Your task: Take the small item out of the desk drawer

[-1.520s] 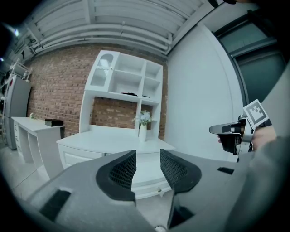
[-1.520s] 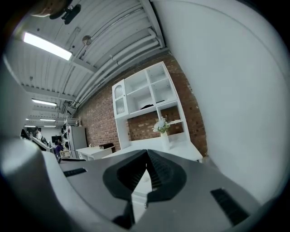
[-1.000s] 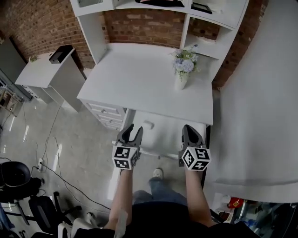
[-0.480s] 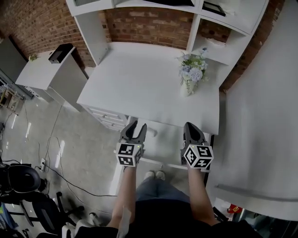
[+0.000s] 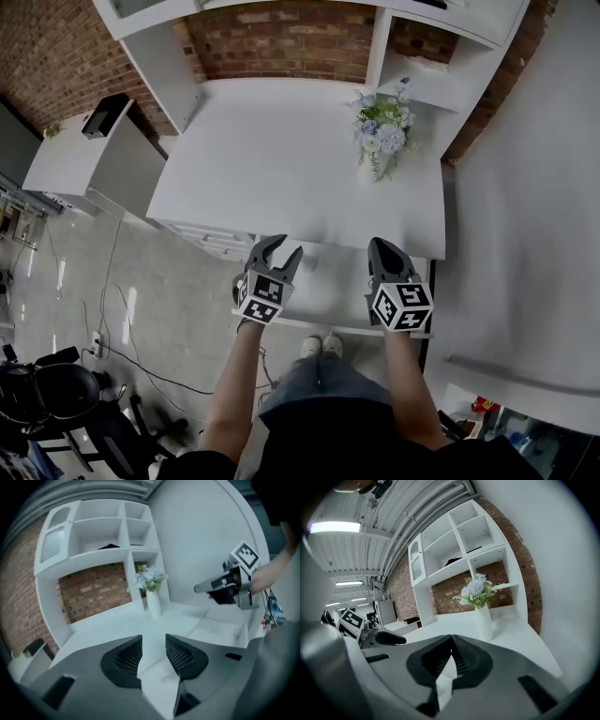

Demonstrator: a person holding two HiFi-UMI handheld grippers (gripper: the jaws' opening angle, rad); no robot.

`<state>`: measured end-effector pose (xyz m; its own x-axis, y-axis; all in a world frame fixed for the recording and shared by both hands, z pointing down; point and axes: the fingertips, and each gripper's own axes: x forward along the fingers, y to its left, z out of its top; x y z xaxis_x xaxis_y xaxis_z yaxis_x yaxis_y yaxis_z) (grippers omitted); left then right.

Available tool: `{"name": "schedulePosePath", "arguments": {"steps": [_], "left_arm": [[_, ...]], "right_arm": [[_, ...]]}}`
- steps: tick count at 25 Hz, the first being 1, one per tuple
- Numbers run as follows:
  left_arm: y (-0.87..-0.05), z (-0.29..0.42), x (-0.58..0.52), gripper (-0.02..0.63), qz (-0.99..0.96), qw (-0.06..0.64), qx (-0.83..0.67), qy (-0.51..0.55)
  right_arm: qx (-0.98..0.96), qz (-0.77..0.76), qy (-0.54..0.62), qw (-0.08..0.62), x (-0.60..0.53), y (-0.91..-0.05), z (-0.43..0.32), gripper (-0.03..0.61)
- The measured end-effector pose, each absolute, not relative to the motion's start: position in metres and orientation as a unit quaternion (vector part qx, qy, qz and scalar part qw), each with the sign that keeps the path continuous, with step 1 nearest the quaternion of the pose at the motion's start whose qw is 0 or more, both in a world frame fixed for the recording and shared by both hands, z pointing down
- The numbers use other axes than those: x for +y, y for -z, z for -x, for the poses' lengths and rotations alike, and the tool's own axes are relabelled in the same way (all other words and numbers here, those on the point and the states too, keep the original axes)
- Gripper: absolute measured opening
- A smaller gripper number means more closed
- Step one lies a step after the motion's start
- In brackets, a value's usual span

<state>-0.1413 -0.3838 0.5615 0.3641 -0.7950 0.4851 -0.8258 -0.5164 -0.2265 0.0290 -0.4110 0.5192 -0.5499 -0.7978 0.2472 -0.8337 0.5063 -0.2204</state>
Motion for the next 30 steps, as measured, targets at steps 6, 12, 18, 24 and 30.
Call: {"name": "schedulePosePath", "arguments": {"steps": [6,12,18,24,30], "left_arm": [[-0.626,0.121,-0.381,0.138,-0.831,-0.022,-0.344,-0.436],[-0.708,0.113,-0.364,0.145,-0.808,-0.026,-0.216,-0.548],[-0.77,0.114,-0.362,0.189,-0.769,-0.056,-0.132,-0.622],[-0.804,0.12,-0.369,0.21,-0.755,-0.04,-0.092,-0.648],[-0.825,0.119,-0.366,0.21,-0.746,-0.029,-0.054,-0.663]], "right_arm": [[-0.861,-0.471,-0.171,0.083,-0.408,-0.544,-0.036,-0.002],[-0.859,-0.468,-0.174,0.113,-0.404,-0.567,-0.037,-0.002],[-0.857,-0.459,-0.19,0.139,-0.401,-0.589,-0.034,-0.002],[-0.854,-0.453,-0.202,0.158,-0.397,-0.606,-0.032,-0.002],[-0.851,-0.453,-0.21,0.163,-0.395,-0.613,-0.034,-0.002]]}}
